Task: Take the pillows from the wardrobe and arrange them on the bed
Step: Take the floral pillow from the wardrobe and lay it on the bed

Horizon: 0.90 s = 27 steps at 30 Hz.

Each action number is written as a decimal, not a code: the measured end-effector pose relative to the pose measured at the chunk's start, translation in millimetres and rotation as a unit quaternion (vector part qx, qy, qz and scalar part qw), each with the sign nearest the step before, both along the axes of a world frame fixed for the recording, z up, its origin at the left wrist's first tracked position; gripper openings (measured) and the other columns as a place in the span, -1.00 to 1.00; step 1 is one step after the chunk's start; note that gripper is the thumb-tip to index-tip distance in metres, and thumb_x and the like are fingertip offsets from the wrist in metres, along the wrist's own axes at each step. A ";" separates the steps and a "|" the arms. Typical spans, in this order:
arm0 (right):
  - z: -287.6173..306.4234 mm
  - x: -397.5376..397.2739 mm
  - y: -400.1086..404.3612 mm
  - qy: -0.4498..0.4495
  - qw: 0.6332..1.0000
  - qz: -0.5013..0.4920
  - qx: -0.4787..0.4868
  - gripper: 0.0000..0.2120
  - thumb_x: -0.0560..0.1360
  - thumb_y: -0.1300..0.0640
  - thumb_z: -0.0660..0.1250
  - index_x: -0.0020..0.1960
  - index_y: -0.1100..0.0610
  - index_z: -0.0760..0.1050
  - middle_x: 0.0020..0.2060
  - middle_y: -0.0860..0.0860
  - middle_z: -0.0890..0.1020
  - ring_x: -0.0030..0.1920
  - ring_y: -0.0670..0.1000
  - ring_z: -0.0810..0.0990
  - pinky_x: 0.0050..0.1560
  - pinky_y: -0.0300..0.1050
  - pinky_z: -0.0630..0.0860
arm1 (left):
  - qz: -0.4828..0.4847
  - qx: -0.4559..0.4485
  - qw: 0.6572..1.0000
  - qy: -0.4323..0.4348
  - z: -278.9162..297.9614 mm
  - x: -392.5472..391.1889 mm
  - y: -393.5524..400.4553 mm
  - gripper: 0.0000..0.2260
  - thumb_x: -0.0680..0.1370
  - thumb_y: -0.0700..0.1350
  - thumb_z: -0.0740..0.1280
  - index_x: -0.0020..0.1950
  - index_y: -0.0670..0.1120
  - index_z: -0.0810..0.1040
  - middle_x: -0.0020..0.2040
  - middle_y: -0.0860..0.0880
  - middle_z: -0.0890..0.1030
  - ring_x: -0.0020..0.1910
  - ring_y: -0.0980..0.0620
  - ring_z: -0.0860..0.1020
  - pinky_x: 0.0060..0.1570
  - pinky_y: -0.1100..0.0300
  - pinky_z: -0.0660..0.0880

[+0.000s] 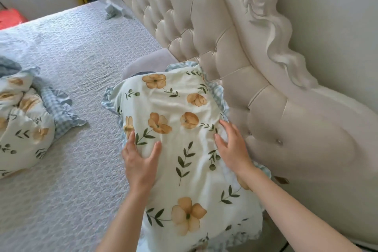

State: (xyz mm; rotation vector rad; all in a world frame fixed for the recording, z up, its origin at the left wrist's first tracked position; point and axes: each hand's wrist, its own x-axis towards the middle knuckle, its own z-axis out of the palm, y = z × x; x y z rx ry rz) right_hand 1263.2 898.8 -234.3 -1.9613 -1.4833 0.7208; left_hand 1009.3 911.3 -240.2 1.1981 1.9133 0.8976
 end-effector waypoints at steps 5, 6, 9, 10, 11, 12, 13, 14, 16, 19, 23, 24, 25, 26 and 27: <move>4.1 33.2 92.1 -0.026 0.999 0.044 0.008 -0.58 0.60 0.00 0.17 0.44 0.02 0.30 0.39 -0.02 0.37 0.34 -0.05 0.36 0.22 -0.22 0.26 | 0.038 0.009 0.999 -0.024 -7.0 35.7 65.2 -0.21 0.43 0.27 0.42 0.57 0.11 0.17 0.46 -0.07 0.32 0.40 -0.04 0.35 0.22 0.06 0.29; 6.2 37.5 110.6 -0.025 0.998 0.047 0.019 -0.60 0.61 0.02 0.15 0.44 0.04 0.32 0.39 -0.02 0.39 0.35 -0.05 0.36 0.22 -0.22 0.26 | 0.044 0.012 0.999 -0.027 -8.5 40.7 79.3 -0.22 0.44 0.27 0.42 0.57 0.10 0.18 0.47 -0.07 0.32 0.42 -0.05 0.34 0.25 0.04 0.29; 7.6 48.4 163.5 0.033 0.996 0.044 0.065 -0.66 0.63 0.13 0.11 0.36 0.10 0.44 0.32 0.00 0.50 0.31 -0.05 0.43 0.27 -0.23 0.31 | 0.060 0.026 0.998 -0.026 -16.2 48.0 119.9 -0.25 0.47 0.29 0.35 0.57 0.09 0.19 0.51 -0.07 0.32 0.48 -0.07 0.29 0.38 -0.08 0.28; 4.3 51.6 179.0 0.047 0.996 0.044 0.068 -0.67 0.62 0.15 0.11 0.34 0.10 0.48 0.30 0.01 0.52 0.30 -0.06 0.44 0.29 -0.21 0.32 | 0.056 0.033 0.998 -0.019 -21.7 47.8 132.0 -0.27 0.48 0.31 0.31 0.58 0.09 0.17 0.54 -0.05 0.30 0.50 -0.07 0.26 0.40 -0.11 0.27; -2.0 54.9 192.6 0.042 0.996 0.046 0.060 -0.67 0.62 0.14 0.12 0.33 0.10 0.49 0.33 0.02 0.50 0.32 -0.04 0.43 0.32 -0.17 0.32 | 0.043 0.036 0.998 -0.006 -28.9 47.0 142.7 -0.29 0.50 0.31 0.26 0.59 0.10 0.15 0.57 -0.03 0.26 0.53 -0.06 0.23 0.42 -0.14 0.25; -11.8 58.6 204.8 0.004 0.998 0.051 0.038 -0.66 0.61 0.12 0.13 0.34 0.09 0.48 0.38 0.05 0.44 0.36 0.00 0.39 0.36 -0.10 0.30 | 0.021 0.033 0.999 0.012 -38.7 46.2 151.7 -0.32 0.54 0.29 0.22 0.60 0.10 0.12 0.60 -0.01 0.19 0.55 -0.06 0.18 0.43 -0.16 0.24; -23.3 62.2 214.0 -0.075 0.995 0.059 0.002 -0.64 0.59 0.09 0.14 0.36 0.07 0.46 0.45 0.07 0.35 0.42 0.06 0.32 0.39 -0.03 0.27 | -0.010 0.020 0.999 0.029 -49.9 45.7 157.9 -0.35 0.58 0.25 0.20 0.61 0.11 0.08 0.62 0.02 0.12 0.58 -0.05 0.13 0.44 -0.19 0.23; -36.7 65.0 220.2 -0.171 0.981 0.076 -0.042 -0.61 0.58 0.07 0.15 0.38 0.05 0.43 0.50 0.07 0.27 0.46 0.10 0.25 0.41 0.03 0.24 | -0.046 -0.006 0.998 0.038 -63.7 46.6 161.9 -0.37 0.61 0.20 0.19 0.62 0.11 0.05 0.64 0.04 0.05 0.59 -0.04 0.08 0.46 -0.21 0.20; -62.2 65.1 220.9 -0.287 0.945 0.120 -0.104 -0.59 0.57 0.10 0.13 0.41 0.07 0.38 0.52 0.07 0.21 0.48 0.13 0.18 0.43 0.06 0.20 | -0.102 -0.089 0.991 0.012 -91.3 50.9 161.2 -0.35 0.62 0.10 0.23 0.63 0.08 -0.02 0.65 0.02 -0.03 0.60 -0.02 -0.02 0.51 -0.19 0.09; -100.7 56.5 204.9 -0.262 0.945 0.151 -0.125 -0.55 0.61 0.05 0.05 0.46 0.16 0.26 0.44 0.12 0.35 0.39 0.16 0.30 0.36 0.06 0.29 | -0.133 -0.193 0.972 -0.006 -122.3 59.0 146.7 -0.17 0.58 0.10 0.33 0.62 0.08 -0.21 0.64 -0.06 -0.21 0.60 -0.05 -0.20 0.51 -0.17 -0.05; -129.6 59.4 196.2 -0.106 0.965 0.028 -0.237 -0.45 0.60 -0.14 0.06 0.47 0.17 0.17 0.34 0.25 0.43 0.27 0.26 0.44 0.17 0.04 0.39 | -0.104 -0.160 0.981 -0.028 -137.3 56.0 135.9 0.00 0.43 0.23 0.44 0.59 0.23 -0.24 0.63 0.05 -0.22 0.60 0.01 -0.17 0.50 -0.19 -0.02; -133.0 63.4 197.1 -0.065 0.963 -0.001 -0.262 -0.44 0.58 -0.18 0.08 0.41 0.19 0.23 0.28 0.27 0.47 0.23 0.27 0.47 0.09 0.00 0.38 | -0.072 -0.171 0.980 -0.069 -138.9 54.5 134.9 0.06 0.37 0.25 0.50 0.58 0.23 -0.23 0.64 0.05 -0.15 0.61 -0.04 -0.08 0.51 -0.19 0.02; -135.8 67.6 198.4 -0.032 0.960 -0.018 -0.277 -0.43 0.57 -0.22 0.11 0.36 0.21 0.28 0.24 0.27 0.51 0.20 0.27 0.49 0.02 -0.03 0.36 | -0.031 -0.198 0.972 -0.122 -140.5 53.0 134.6 0.13 0.30 0.26 0.54 0.58 0.23 -0.22 0.64 0.02 -0.06 0.59 -0.10 0.04 0.51 -0.20 0.10; -138.2 71.2 199.0 -0.009 0.959 -0.024 -0.281 -0.42 0.56 -0.24 0.13 0.32 0.21 0.31 0.20 0.25 0.53 0.19 0.26 0.50 -0.01 -0.06 0.34 | 0.010 -0.231 0.957 -0.177 -142.1 52.0 134.1 0.19 0.23 0.28 0.58 0.58 0.23 -0.21 0.63 -0.02 0.04 0.56 -0.16 0.16 0.47 -0.22 0.20; -139.8 73.6 200.3 0.006 0.960 -0.026 -0.279 -0.42 0.55 -0.25 0.15 0.29 0.22 0.33 0.18 0.23 0.54 0.18 0.24 0.50 -0.02 -0.08 0.32 | 0.040 -0.258 0.939 -0.226 -143.4 52.1 134.0 0.23 0.16 0.30 0.60 0.58 0.24 -0.18 0.60 -0.06 0.14 0.49 -0.21 0.27 0.42 -0.24 0.29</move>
